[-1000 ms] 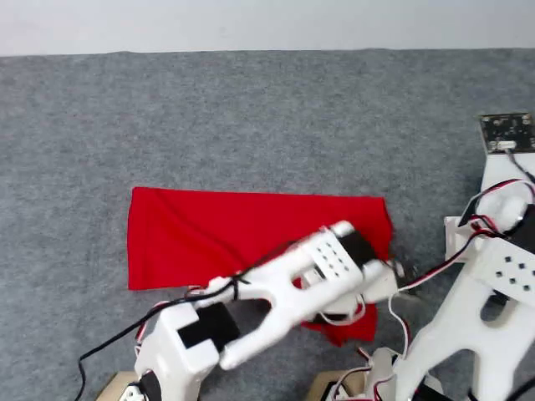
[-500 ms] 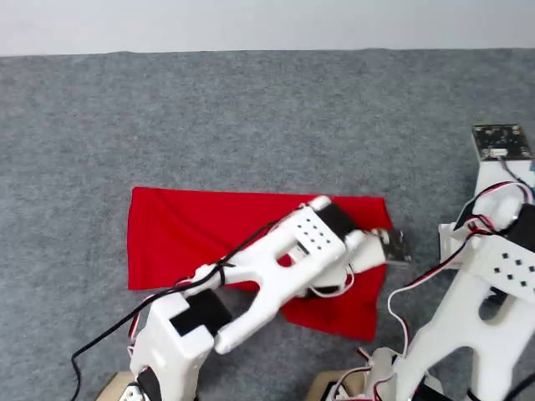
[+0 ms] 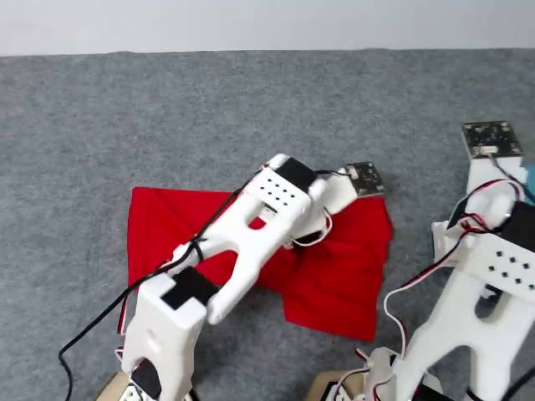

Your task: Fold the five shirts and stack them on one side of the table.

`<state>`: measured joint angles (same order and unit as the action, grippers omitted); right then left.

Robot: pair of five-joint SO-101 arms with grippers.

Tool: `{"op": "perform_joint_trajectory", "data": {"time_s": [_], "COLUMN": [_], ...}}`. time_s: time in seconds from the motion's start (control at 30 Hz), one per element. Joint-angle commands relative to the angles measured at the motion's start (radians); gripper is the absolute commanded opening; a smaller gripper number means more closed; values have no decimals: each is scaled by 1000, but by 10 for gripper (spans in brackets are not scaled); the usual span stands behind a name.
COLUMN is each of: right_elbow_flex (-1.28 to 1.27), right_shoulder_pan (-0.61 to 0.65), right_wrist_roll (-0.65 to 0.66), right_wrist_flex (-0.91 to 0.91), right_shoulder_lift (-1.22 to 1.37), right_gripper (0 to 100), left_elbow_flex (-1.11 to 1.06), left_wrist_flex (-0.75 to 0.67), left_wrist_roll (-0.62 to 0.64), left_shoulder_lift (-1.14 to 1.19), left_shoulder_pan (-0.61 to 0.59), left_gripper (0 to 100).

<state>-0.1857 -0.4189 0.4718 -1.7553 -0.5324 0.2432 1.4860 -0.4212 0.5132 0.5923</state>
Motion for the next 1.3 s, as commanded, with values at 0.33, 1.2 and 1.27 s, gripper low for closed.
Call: {"op": "perform_joint_trajectory", "data": {"time_s": [0.33, 1.2, 1.27], "right_elbow_flex": [9, -28, -71], "right_shoulder_pan": [44, 217, 269], "right_wrist_roll": [-11, -12, -12], "right_wrist_flex": [-38, -21, 12], "right_shoulder_lift": [-30, -19, -19], "right_gripper": [205, 205, 205], "left_elbow_flex": [74, 143, 142], "left_wrist_flex": [-86, 183, 180], "left_wrist_roll": [-9, -9, -11], "left_shoulder_lift": [58, 52, 61], "left_shoulder_pan": [-147, -92, -101], "left_gripper": [89, 32, 32]}}
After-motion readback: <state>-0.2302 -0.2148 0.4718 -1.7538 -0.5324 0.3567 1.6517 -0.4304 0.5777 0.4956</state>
